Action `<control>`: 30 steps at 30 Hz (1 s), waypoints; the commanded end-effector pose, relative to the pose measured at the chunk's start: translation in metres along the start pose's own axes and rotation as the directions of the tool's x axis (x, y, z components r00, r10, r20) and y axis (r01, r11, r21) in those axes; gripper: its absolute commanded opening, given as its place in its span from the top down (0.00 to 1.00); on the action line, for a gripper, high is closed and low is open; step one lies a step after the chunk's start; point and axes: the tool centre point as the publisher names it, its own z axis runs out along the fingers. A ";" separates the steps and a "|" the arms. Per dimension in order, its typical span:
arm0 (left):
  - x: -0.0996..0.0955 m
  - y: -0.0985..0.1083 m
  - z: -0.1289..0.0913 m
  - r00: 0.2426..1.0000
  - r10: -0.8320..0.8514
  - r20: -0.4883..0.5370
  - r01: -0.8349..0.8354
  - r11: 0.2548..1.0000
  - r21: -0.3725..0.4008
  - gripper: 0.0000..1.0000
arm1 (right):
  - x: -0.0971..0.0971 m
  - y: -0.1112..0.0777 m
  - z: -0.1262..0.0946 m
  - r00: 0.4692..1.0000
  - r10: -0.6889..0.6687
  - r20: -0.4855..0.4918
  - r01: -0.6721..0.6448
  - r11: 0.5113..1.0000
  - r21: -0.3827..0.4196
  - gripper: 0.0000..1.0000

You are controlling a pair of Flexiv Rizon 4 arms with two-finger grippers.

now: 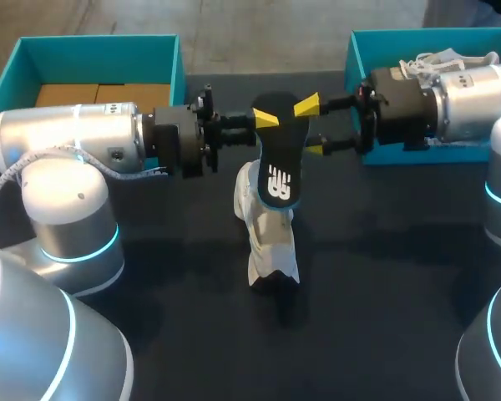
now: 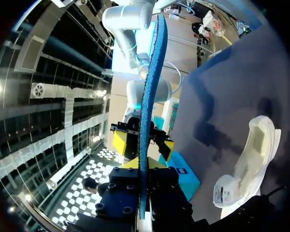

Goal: Take the shoe out of the shoebox, open the shoe tongue, remove and reinsert the insole, then place the shoe into the shoebox

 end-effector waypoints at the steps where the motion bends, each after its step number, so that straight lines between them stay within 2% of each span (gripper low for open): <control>1: 0.004 -0.006 -0.009 0.999 -0.049 -0.022 0.049 0.999 0.003 1.00 | -0.004 -0.016 -0.014 1.000 0.000 0.012 0.001 0.998 -0.069 0.00; 9: 0.016 -0.015 -0.017 0.971 -0.228 -0.071 0.230 0.973 0.016 1.00 | -0.013 -0.023 -0.030 0.998 -0.023 0.054 0.031 0.990 -0.138 0.00; 19: 0.026 -0.027 -0.025 0.904 -0.418 -0.091 0.419 0.908 -0.003 1.00 | -0.024 -0.034 -0.039 0.989 -0.051 0.136 0.070 0.988 -0.139 0.00; 23: 0.029 -0.031 -0.027 0.890 -0.446 -0.095 0.447 0.895 -0.016 1.00 | -0.032 -0.038 -0.042 0.983 -0.061 0.175 0.088 0.985 -0.150 0.00; 30: 0.029 -0.031 -0.027 0.890 -0.446 -0.095 0.447 0.895 -0.016 1.00 | -0.032 -0.038 -0.042 0.983 -0.061 0.175 0.088 0.985 -0.150 0.00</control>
